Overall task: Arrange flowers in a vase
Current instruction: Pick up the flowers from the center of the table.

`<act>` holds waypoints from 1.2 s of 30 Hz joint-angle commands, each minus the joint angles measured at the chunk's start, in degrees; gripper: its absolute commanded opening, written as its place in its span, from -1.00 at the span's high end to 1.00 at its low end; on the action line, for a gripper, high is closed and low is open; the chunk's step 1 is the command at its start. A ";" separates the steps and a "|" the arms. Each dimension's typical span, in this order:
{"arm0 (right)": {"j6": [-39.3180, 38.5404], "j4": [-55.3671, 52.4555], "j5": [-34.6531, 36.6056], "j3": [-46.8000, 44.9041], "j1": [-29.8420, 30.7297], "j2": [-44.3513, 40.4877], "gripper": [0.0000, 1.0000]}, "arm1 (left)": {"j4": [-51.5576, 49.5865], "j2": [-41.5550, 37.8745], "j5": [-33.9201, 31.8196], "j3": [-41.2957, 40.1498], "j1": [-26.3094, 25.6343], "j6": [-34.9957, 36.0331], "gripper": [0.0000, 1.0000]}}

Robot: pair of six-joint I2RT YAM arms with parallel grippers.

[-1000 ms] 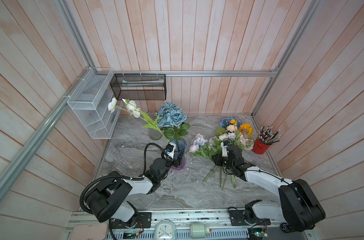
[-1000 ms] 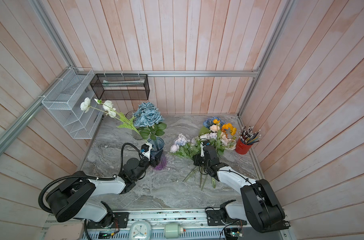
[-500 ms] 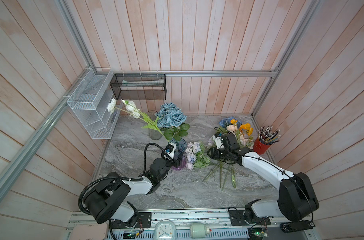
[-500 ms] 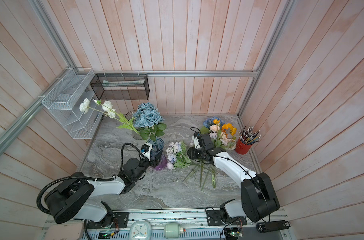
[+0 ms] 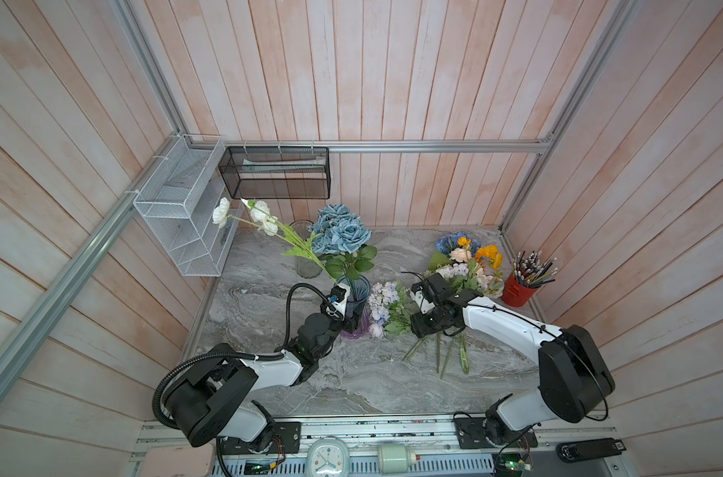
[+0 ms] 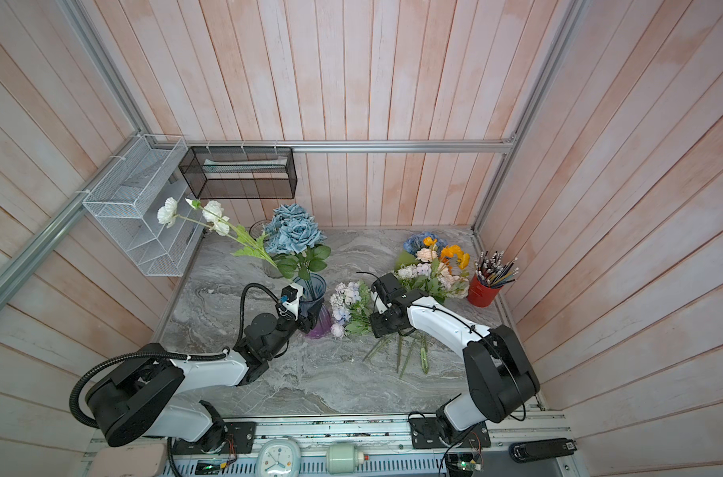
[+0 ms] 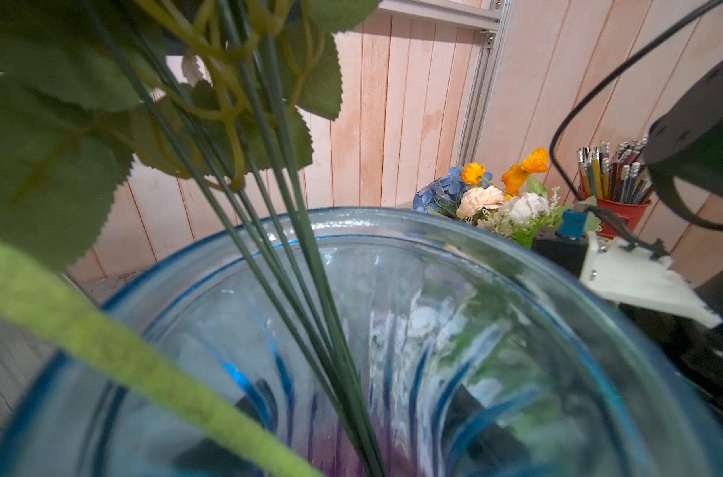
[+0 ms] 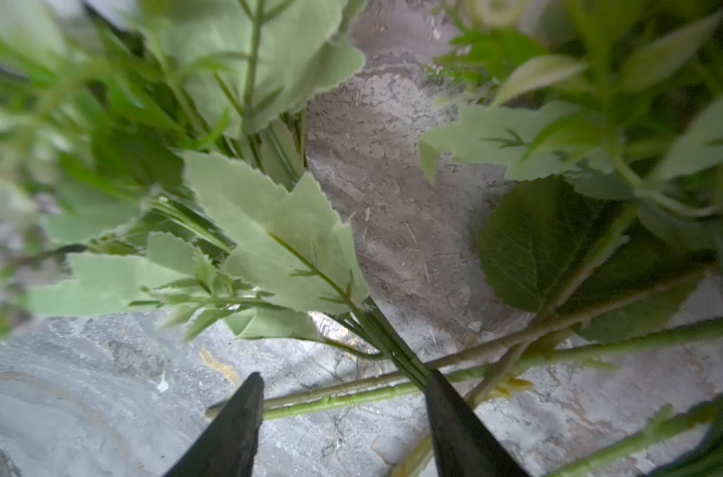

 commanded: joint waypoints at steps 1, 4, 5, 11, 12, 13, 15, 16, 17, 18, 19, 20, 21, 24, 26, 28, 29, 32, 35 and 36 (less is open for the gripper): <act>-2.97 -2.34 3.81 1.25 1.16 2.82 -0.24 | -5.73 1.36 -0.42 -0.77 -0.18 -0.60 1.00; -4.14 -1.87 4.89 2.20 1.29 4.75 -0.23 | -5.73 1.26 -0.24 -0.99 -0.34 -0.81 1.00; -4.42 -1.32 5.57 2.47 1.50 5.29 -0.23 | -5.66 1.20 -0.24 -1.14 -0.39 -0.86 1.00; -6.19 2.10 8.99 4.37 2.19 7.97 -0.22 | -5.01 1.05 -0.65 -1.21 -0.49 -0.78 1.00; -6.59 2.49 9.49 4.81 2.33 8.49 -0.22 | -4.95 1.02 -0.68 -1.21 -0.53 -0.79 1.00; -7.00 2.97 9.54 5.23 2.64 9.02 -0.22 | -4.88 1.11 -0.68 -1.15 -0.53 -0.85 1.00; -7.91 3.69 9.55 5.88 3.29 9.97 -0.22 | -4.80 1.06 -0.76 -1.13 -0.49 -0.77 1.00; -8.43 3.93 9.53 6.07 3.78 10.43 -0.21 | -4.85 1.04 -0.76 -1.14 -0.53 -0.70 1.00; -8.89 4.13 9.84 6.29 4.19 10.80 -0.20 | -4.94 0.96 -0.81 -1.22 -0.54 -0.66 1.00; -9.16 4.27 10.26 6.38 4.45 11.14 -0.20 | -4.94 0.89 -0.90 -1.23 -0.53 -0.62 1.00; -9.51 4.25 10.55 6.52 4.65 11.54 -0.17 | -4.94 0.89 -0.94 -1.23 -0.52 -0.53 1.00; -9.81 4.35 10.61 6.58 4.75 11.70 -0.12 | -4.94 0.89 -0.94 -1.23 -0.54 -0.57 1.00; -10.04 4.40 10.45 6.53 4.74 11.81 -0.07 | -4.90 0.89 -0.94 -1.23 -0.54 -0.57 1.00; -10.24 4.20 9.77 6.55 4.70 11.78 0.23 | -4.94 0.93 -0.94 -1.25 -0.54 -0.60 1.00; -10.07 3.83 9.34 6.52 4.84 11.23 0.41 | -4.94 0.97 -0.94 -1.24 -0.59 -0.61 1.00; -9.87 3.42 9.53 6.35 5.14 10.49 0.51 | -4.89 1.04 -1.03 -1.23 -0.50 -0.61 1.00; -9.84 3.05 9.61 6.34 5.25 10.13 0.58 | -4.82 1.14 -1.03 -1.23 -0.53 -0.57 1.00; -9.31 1.85 9.20 6.43 5.50 8.85 0.77 | -4.68 1.26 -1.03 -1.15 -0.53 -0.53 1.00; -8.45 0.82 8.24 6.28 5.54 7.06 0.91 | -4.57 1.55 -0.94 -1.01 -0.58 -0.61 1.00; -7.89 0.56 8.35 6.08 5.59 6.42 0.95 | -4.56 1.58 -0.92 -1.05 -0.57 -0.61 1.00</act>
